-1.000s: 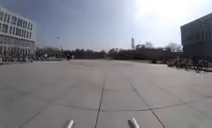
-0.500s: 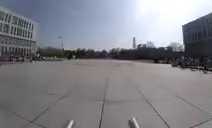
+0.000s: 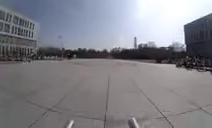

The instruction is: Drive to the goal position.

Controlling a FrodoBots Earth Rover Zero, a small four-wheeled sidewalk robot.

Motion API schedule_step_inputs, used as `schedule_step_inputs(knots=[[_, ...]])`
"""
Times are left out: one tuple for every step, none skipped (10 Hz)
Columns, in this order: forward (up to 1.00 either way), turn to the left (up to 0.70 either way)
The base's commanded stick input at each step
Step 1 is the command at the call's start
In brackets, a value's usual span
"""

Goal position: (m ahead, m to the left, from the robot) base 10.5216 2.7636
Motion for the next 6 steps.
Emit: schedule_step_inputs(knots=[[1.0,0.0],[1.0,0.0],[1.0,0.0],[1.0,0.0],[1.0,0.0],[1.0,0.0]])
